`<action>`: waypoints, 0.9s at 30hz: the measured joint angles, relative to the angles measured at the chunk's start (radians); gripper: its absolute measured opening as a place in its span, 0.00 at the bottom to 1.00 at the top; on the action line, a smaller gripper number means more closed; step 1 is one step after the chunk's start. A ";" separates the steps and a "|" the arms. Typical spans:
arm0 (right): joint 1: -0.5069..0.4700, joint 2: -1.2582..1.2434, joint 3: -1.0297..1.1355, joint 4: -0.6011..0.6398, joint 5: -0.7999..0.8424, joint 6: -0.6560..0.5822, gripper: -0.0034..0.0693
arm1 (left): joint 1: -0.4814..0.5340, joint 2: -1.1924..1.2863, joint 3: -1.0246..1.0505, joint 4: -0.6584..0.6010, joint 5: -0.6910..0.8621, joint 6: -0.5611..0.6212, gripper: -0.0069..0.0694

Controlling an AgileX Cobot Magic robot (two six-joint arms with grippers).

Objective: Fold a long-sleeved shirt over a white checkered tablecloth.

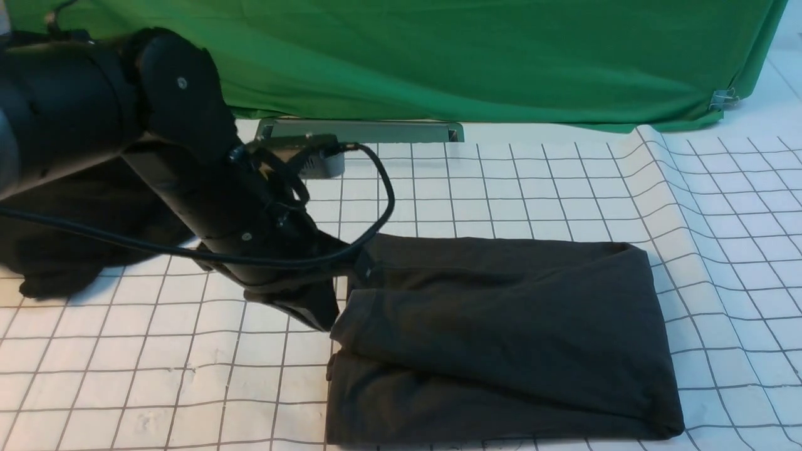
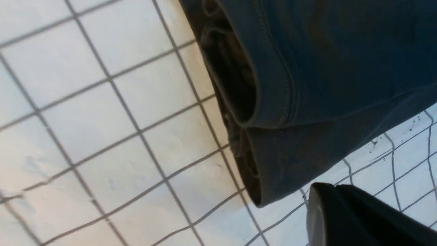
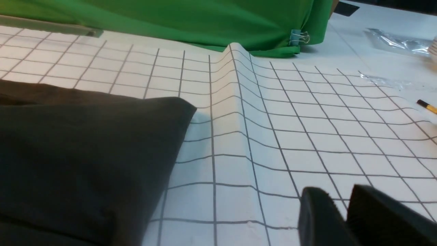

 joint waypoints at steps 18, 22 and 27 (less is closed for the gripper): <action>-0.001 0.000 0.000 0.000 0.000 0.000 0.30 | 0.000 -0.904 0.343 0.306 -0.329 -0.128 0.09; -0.001 0.000 0.000 0.000 0.000 0.000 0.31 | 0.000 -1.139 0.537 0.306 -0.568 -0.207 0.09; -0.001 0.000 0.000 0.000 0.000 0.000 0.33 | 0.000 -1.288 0.674 0.306 -0.711 -0.249 0.09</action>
